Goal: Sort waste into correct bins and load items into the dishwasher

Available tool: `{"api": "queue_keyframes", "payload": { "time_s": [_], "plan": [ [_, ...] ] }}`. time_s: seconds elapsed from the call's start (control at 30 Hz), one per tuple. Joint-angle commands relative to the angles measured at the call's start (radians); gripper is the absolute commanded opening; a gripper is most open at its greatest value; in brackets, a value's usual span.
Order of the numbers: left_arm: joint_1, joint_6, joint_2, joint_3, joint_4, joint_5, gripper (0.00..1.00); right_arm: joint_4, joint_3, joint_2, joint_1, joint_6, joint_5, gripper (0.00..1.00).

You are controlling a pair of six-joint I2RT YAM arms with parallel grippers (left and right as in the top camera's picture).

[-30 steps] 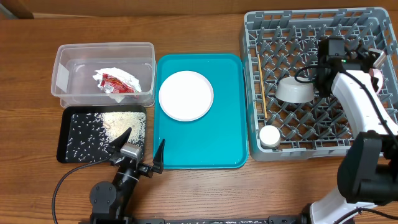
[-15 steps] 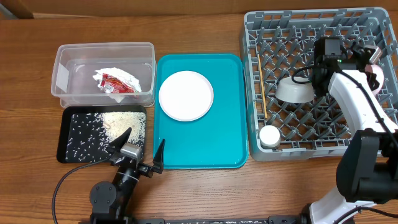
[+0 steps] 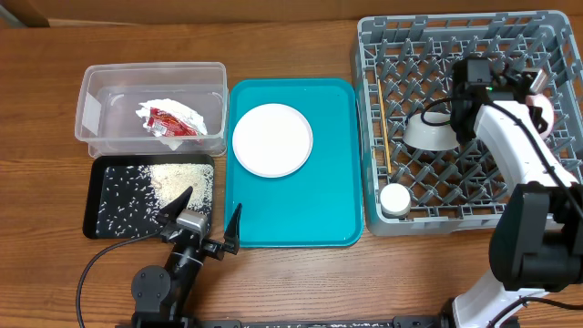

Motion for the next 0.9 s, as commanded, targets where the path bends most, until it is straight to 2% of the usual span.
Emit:
{"api": "queue_keyframes", "payload": {
  "time_s": [0.0,0.1,0.17,0.23,0.47,0.6,0.7,0.87],
  "plan": [
    [0.006,0.012,-0.010,-0.003,0.000,0.004,1.00,-0.006,-0.017,0.024,0.056,0.002,-0.131,0.08],
    [0.006,0.012,-0.010,-0.003,0.000,0.004,1.00,-0.018,-0.014,0.019,0.093,0.027,-0.153,0.18],
    [0.006,0.012,-0.010,-0.003,0.000,0.004,1.00,-0.077,0.016,0.008,0.116,0.114,-0.182,0.29],
    [0.006,0.012,-0.010,-0.003,0.000,0.004,1.00,-0.133,0.061,-0.009,0.132,0.175,-0.250,0.36],
    [0.006,0.012,-0.010,-0.003,0.000,0.004,1.00,-0.343,0.314,-0.097,0.238,0.177,-0.662,0.36],
    [0.006,0.012,-0.010,-0.003,0.000,0.004,1.00,-0.320,0.355,-0.141,0.324,0.061,-1.091,0.36],
    [0.006,0.012,-0.010,-0.003,0.000,0.004,1.00,-0.282,0.334,-0.135,0.389,0.042,-1.359,0.35],
    [0.006,0.012,-0.010,-0.003,0.000,0.004,1.00,-0.141,0.236,-0.100,0.509,0.090,-1.401,0.35]
  ]
}}
